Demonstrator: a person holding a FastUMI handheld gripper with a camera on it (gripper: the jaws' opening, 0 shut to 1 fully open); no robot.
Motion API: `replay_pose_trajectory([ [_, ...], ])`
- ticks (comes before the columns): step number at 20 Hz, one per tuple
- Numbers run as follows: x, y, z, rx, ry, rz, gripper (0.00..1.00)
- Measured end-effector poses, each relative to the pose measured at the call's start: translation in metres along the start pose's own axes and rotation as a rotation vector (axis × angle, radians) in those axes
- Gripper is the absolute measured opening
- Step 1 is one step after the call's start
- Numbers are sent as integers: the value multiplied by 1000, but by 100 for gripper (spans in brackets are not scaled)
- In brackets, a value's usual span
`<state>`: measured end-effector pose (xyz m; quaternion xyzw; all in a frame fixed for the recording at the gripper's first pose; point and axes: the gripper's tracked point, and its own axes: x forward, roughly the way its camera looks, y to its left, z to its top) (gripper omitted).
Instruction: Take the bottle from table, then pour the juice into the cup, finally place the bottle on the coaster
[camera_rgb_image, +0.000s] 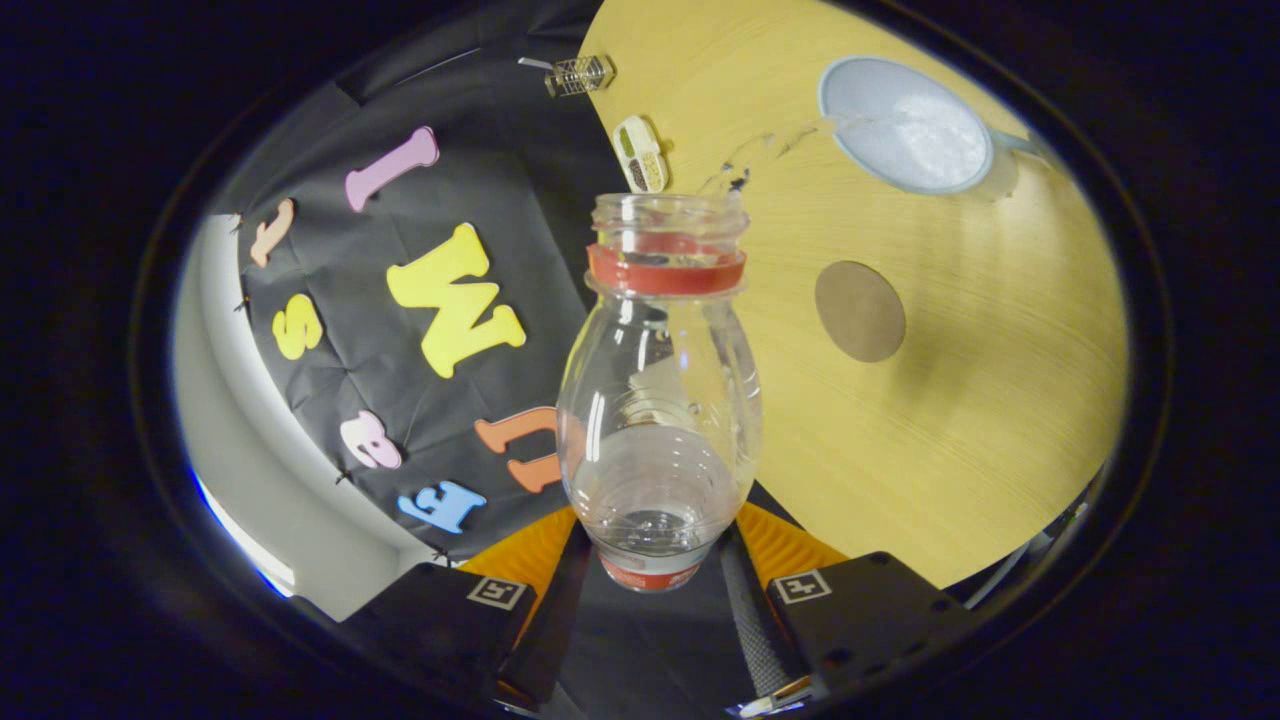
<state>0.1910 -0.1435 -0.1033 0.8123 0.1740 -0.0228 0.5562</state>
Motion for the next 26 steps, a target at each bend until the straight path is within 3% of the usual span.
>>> replay_pose_trajectory([
  [26,-13,41,-6,122,15,64,75],
])
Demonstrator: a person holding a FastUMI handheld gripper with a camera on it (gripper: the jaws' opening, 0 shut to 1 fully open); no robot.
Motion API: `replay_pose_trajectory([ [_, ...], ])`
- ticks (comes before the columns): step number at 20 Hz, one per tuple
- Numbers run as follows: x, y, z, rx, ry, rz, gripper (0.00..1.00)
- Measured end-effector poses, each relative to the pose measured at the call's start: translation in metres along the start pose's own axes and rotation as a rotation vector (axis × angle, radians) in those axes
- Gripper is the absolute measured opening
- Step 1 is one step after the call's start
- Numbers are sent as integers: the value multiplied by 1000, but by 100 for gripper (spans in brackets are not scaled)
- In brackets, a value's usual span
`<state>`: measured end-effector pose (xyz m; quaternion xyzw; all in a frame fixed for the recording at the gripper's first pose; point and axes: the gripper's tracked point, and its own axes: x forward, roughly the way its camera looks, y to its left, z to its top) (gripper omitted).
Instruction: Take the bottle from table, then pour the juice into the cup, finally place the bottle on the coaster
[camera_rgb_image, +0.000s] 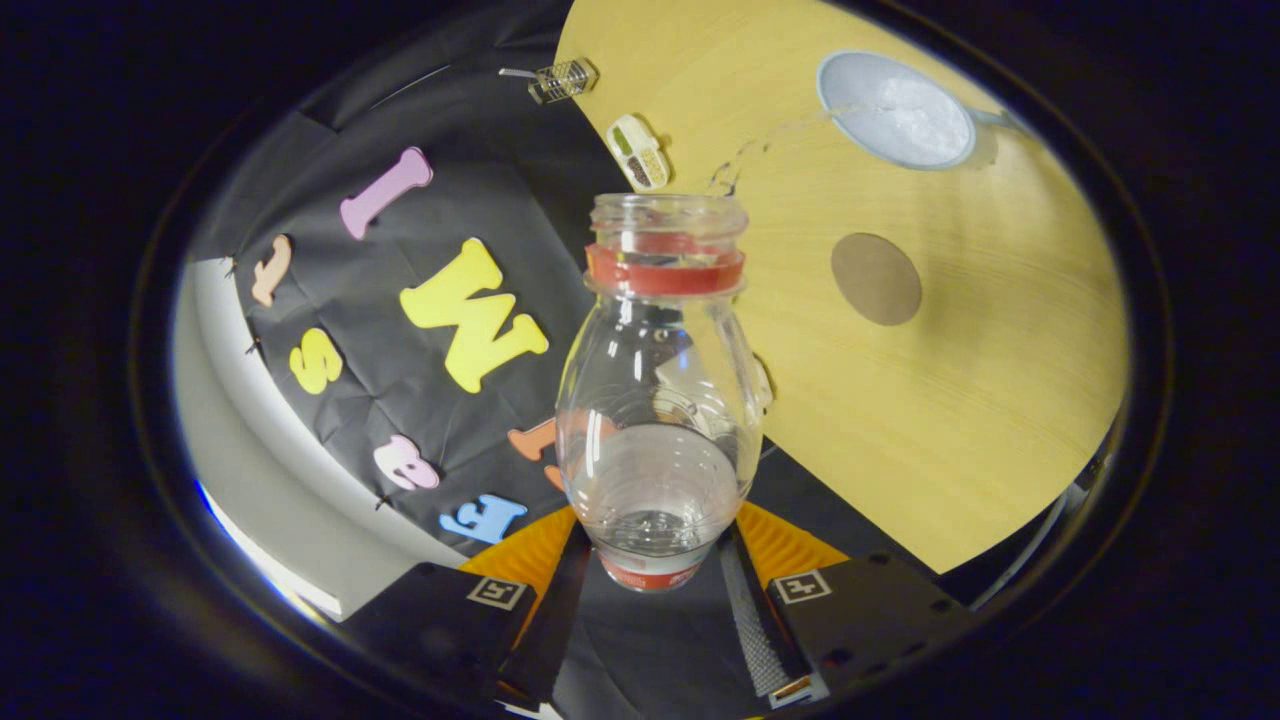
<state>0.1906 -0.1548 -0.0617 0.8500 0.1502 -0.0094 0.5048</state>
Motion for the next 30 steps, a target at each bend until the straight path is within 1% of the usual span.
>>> replay_pose_trajectory([
  [2,-1,3,2,9,-2,8,74],
  [6,1,14,1,45,11,53,74],
  [17,-2,26,0,72,15,90,74],
  [25,-2,28,-1,52,-2,85,74],
  [28,-5,29,-3,26,-12,84,74],
  [30,-5,31,-1,-15,-36,92,74],
])
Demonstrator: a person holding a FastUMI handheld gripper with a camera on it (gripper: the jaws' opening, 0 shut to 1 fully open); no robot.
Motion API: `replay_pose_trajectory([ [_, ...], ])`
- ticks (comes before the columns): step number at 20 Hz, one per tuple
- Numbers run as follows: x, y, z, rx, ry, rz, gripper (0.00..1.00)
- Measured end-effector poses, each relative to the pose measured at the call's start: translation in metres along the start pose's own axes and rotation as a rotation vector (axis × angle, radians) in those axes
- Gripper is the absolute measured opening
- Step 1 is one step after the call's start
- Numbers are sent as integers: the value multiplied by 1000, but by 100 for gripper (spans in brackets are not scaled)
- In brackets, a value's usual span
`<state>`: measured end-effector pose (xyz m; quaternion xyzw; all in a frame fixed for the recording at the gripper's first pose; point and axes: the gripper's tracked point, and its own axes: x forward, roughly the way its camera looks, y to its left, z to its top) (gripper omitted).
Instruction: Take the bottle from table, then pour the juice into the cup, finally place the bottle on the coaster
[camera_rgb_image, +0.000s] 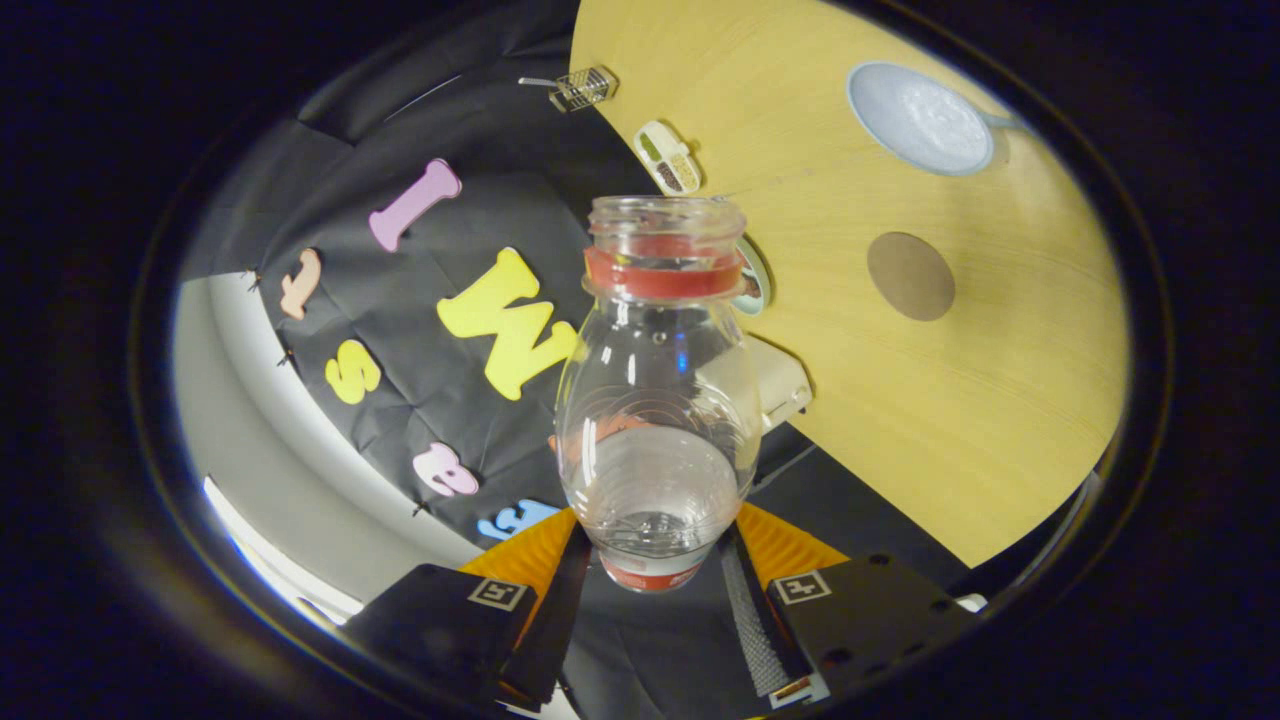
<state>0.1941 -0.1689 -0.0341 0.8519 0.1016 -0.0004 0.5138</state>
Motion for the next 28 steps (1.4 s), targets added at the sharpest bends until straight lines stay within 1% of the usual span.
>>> replay_pose_trajectory([
  [2,-1,-2,-4,-57,-6,-8,74],
  [4,-2,-1,-7,-109,-16,2,74],
  [5,-1,-2,-8,-156,-30,6,74],
  [6,-2,-6,-9,-229,-41,-7,74],
  [10,-5,-46,-16,-554,-60,-137,74],
  [14,-4,-79,-25,-877,-56,-215,75],
  [16,-11,-93,-22,-1028,-82,-253,75],
  [18,-20,-98,-22,-1179,-103,-270,75],
  [22,-48,-106,-11,-1499,-158,-355,76],
  [23,-53,-107,-9,-1561,-173,-366,76],
  [26,-65,-103,-3,-1685,-218,-408,76],
  [28,-68,-94,-4,-1774,-251,-396,76],
])
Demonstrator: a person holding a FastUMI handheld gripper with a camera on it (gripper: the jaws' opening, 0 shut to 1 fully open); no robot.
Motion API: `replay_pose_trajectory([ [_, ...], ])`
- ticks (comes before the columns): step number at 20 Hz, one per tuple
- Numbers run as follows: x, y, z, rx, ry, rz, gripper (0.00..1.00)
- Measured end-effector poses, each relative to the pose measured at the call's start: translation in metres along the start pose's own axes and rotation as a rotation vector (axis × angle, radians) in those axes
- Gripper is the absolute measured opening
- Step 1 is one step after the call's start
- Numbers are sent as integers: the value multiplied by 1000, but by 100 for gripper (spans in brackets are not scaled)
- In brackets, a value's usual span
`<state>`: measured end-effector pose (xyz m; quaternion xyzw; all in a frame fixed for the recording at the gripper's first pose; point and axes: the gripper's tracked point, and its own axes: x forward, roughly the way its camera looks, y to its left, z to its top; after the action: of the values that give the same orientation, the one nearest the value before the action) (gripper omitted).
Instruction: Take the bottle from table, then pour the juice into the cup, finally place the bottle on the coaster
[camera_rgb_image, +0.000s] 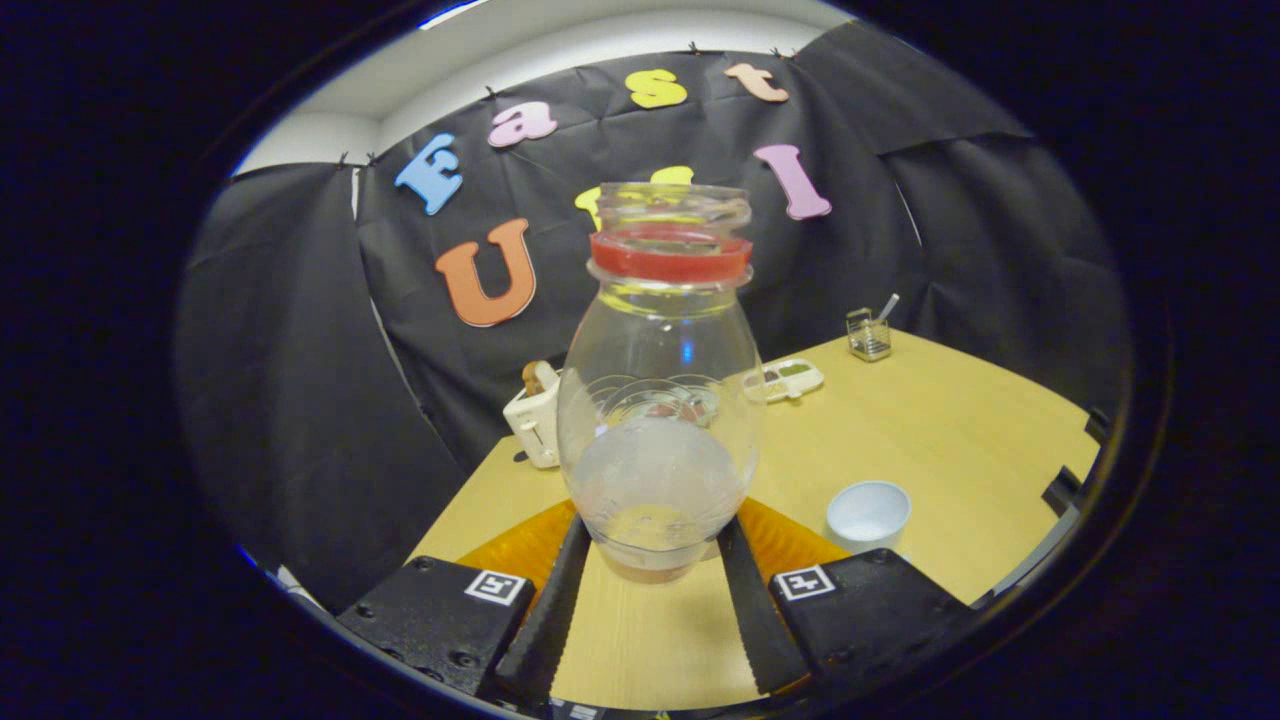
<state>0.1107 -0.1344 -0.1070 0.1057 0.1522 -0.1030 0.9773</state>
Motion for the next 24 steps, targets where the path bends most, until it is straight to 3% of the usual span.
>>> replay_pose_trajectory([
  [4,8,-5,2,-121,-7,-53,76],
  [17,112,-9,-12,-164,65,-121,77],
  [24,157,-14,-49,-173,147,-123,77],
])
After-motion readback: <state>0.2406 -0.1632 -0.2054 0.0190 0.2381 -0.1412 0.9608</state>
